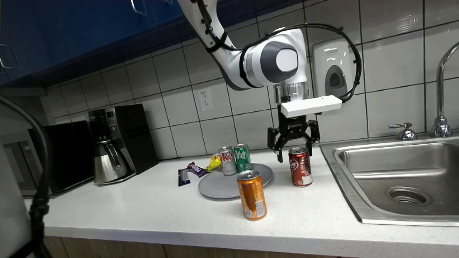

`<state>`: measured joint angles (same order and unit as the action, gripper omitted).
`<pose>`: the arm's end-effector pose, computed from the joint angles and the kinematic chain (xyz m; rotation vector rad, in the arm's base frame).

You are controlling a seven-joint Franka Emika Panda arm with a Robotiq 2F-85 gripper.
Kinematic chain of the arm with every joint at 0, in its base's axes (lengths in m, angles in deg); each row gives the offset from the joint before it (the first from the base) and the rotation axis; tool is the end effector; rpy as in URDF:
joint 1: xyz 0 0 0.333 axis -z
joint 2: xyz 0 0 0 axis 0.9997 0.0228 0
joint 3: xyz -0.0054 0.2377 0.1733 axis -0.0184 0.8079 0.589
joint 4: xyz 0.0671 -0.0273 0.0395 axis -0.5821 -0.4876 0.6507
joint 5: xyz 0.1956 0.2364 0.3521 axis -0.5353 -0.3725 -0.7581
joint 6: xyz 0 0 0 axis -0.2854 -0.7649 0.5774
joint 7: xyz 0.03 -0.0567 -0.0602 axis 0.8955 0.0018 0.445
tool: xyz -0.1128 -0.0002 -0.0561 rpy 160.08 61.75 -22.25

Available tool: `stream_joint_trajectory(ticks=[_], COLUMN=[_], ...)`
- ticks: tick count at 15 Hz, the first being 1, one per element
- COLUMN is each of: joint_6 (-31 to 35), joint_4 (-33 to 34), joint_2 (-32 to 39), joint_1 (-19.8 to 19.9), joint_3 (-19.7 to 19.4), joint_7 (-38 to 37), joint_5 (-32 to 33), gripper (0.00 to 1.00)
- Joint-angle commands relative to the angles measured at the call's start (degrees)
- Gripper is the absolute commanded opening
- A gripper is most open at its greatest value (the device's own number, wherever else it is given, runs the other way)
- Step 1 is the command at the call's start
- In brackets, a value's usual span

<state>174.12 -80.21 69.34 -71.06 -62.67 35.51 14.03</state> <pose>0.5510 -0.2768 0.1850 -2.9873 -0.8461 -0.1016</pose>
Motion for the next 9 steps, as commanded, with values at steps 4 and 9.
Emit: stream_joint_trajectory(ticks=[4,9], joint_6=[-1.07,-1.0], joint_4=[-0.4,-0.52], joint_2=[-1.14,-1.4], joint_1=[1.03,1.14], joint_3=[0.28,0.21], joint_7=[-0.92,-1.03], joint_5=[-0.5,-0.38], gripper=[0.6,0.38])
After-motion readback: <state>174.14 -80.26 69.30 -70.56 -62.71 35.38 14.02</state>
